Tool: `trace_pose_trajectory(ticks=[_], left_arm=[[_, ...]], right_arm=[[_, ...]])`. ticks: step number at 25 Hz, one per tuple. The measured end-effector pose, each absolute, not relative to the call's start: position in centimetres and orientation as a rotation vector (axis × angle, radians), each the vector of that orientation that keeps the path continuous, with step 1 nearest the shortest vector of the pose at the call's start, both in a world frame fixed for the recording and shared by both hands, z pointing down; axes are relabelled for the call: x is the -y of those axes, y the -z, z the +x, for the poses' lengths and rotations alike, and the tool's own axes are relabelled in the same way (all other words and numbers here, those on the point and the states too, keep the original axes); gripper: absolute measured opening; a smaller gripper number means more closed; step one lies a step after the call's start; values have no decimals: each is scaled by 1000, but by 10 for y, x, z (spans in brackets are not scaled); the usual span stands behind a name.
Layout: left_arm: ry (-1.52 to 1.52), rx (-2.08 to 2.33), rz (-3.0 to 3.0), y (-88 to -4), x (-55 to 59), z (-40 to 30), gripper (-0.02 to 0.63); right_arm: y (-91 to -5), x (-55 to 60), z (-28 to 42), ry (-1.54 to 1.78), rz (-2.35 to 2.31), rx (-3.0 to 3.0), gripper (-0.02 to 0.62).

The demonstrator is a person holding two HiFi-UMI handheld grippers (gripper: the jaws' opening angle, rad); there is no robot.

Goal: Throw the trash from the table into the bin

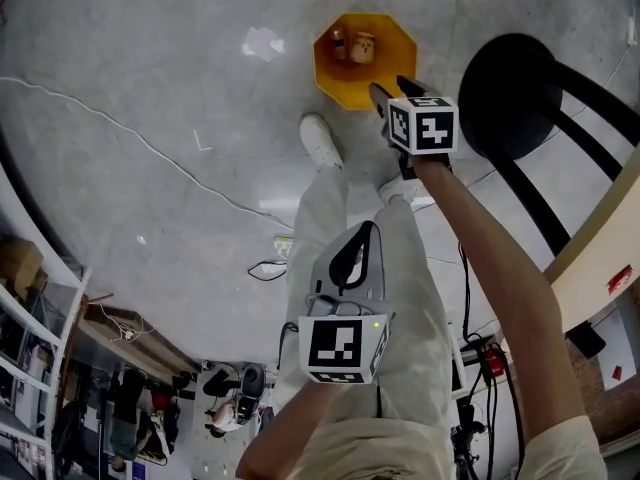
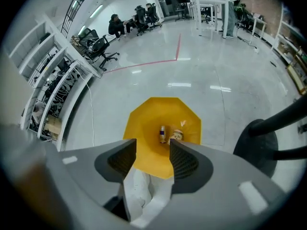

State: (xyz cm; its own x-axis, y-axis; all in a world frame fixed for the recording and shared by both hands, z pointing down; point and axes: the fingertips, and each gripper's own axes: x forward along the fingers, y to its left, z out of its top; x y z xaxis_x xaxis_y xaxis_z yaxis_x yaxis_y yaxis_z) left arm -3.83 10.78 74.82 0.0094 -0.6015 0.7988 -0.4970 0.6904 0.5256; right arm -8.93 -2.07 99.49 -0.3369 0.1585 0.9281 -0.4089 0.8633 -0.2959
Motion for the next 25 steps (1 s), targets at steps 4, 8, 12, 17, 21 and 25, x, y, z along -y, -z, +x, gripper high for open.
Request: trace_pose_trajectory(ticks=[4, 8, 12, 17, 21, 25], left_arm=[[96, 1643, 950, -726, -98, -27, 3], [102, 1678, 992, -697, -88, -25, 3], [77, 1709, 1017, -662, -83, -14, 3], [31, 1748, 1098, -603, -74, -3, 3], [9, 1802, 1126, -555, -70, -5, 3], [10, 1828, 1146, -509, -62, 21, 3]], right_arm=[[-951, 23, -82, -610, 205, 1860, 193], [-880, 31, -83, -681, 248, 1924, 159], [-799, 30, -76, -716, 210, 2007, 136], [-695, 31, -58, -766, 190, 2116, 37], [-619, 28, -49, -826, 168, 2203, 8], [-561, 30, -9, -854, 147, 2249, 8]])
